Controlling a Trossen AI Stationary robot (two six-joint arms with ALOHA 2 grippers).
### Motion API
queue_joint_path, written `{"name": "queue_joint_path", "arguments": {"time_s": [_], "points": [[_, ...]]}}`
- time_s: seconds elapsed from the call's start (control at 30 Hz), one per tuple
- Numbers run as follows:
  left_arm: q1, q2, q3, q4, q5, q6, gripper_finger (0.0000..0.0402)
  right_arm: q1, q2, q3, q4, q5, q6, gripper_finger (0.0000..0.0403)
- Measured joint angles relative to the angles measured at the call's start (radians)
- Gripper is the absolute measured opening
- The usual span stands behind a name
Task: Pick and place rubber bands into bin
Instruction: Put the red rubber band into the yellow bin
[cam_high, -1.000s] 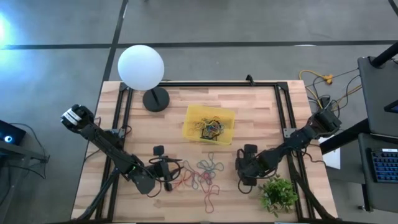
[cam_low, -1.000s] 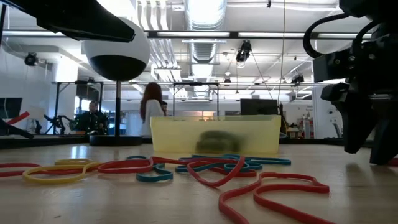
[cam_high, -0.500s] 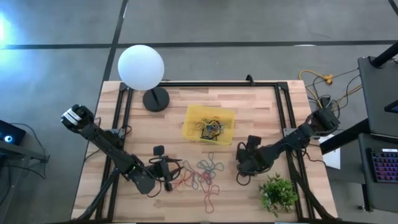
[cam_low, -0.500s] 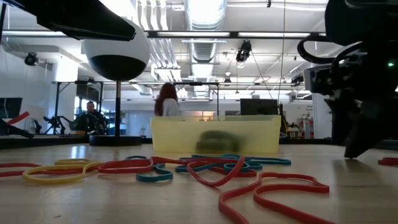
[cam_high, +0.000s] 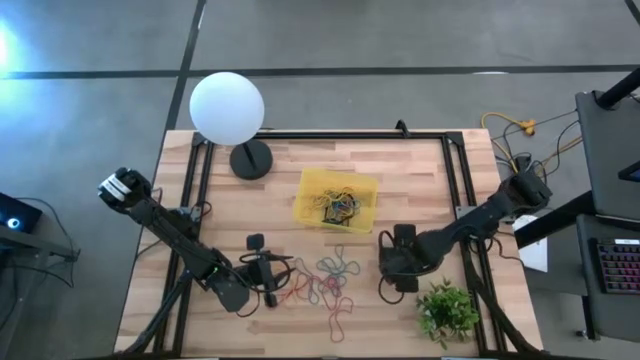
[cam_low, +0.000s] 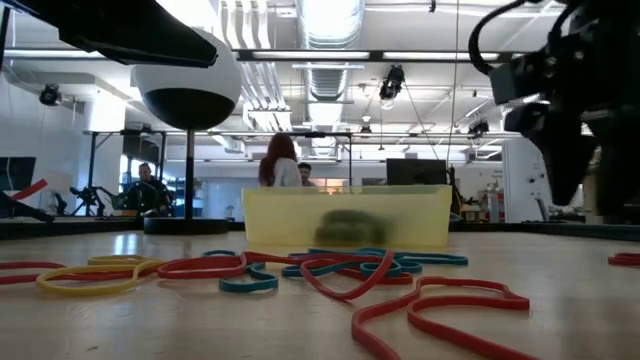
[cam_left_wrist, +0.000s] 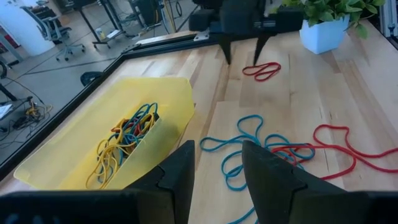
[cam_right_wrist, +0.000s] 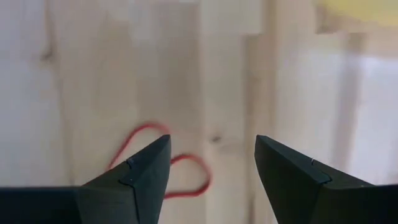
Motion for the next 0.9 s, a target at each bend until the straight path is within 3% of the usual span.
{"name": "queue_joint_path", "arguments": {"time_s": [0.27, 0.67, 0.77, 0.9], "points": [[0.000, 0.000, 0.000, 0.003, 0.000, 0.000, 0.0118, 0.001, 0.099, -0.013, 0.032, -0.179, -0.008, 0.0219], [0.000, 0.000, 0.000, 0.000, 0.000, 0.002, 0.0118, 0.000, 0.148, -0.009, 0.073, -0.231, -0.011, 0.0218], [0.000, 0.000, 0.000, 0.001, 0.000, 0.006, 0.0118, 0.000, 0.153, -0.009, 0.080, -0.237, -0.021, 0.0204], [0.000, 0.000, 0.000, 0.001, 0.000, 0.006, 0.0118, 0.001, 0.165, -0.009, 0.112, -0.254, -0.047, 0.0154]]}}
